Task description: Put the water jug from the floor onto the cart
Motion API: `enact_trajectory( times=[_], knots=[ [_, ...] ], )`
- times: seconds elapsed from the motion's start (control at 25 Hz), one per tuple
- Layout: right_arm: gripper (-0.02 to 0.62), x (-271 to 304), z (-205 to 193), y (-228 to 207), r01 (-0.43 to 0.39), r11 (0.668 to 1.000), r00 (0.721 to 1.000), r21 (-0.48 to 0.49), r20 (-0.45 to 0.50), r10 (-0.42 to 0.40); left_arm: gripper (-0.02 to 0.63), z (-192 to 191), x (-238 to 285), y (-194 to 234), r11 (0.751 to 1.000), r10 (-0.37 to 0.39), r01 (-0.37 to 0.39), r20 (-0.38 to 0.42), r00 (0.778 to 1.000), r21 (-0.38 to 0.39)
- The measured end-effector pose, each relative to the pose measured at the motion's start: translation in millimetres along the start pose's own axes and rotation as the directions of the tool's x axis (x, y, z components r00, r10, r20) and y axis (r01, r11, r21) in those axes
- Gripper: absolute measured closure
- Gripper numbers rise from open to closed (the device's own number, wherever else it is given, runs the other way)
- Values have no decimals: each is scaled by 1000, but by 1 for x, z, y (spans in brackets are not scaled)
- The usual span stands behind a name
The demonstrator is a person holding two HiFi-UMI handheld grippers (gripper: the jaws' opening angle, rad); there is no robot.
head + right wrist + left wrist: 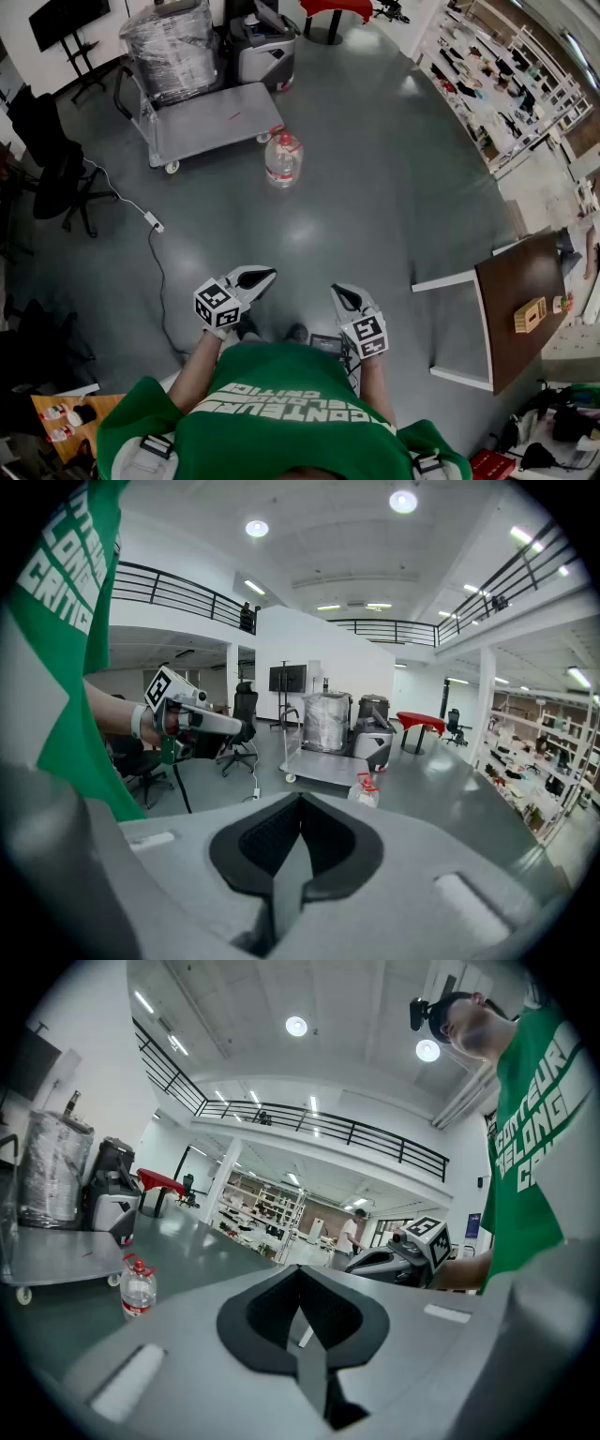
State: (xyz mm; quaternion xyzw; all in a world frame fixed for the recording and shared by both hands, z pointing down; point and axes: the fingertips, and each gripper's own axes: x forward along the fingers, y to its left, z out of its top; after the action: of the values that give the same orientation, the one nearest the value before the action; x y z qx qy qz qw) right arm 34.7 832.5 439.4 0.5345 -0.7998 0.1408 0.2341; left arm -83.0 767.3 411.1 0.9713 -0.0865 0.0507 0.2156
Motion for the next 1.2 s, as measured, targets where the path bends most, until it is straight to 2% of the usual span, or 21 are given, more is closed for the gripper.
enact_trajectory(
  times=[0.76,1.2],
  knots=[
    [601,36,27,40,14,1000,1000,0,0,-14,595,6,-58,31,1000,4,-3,41,999,-18],
    [601,61,37,78,4,1000,1000,-19,-17,-4,595,-2,-102,55,999,15,-13,56,998,-43]
  ],
)
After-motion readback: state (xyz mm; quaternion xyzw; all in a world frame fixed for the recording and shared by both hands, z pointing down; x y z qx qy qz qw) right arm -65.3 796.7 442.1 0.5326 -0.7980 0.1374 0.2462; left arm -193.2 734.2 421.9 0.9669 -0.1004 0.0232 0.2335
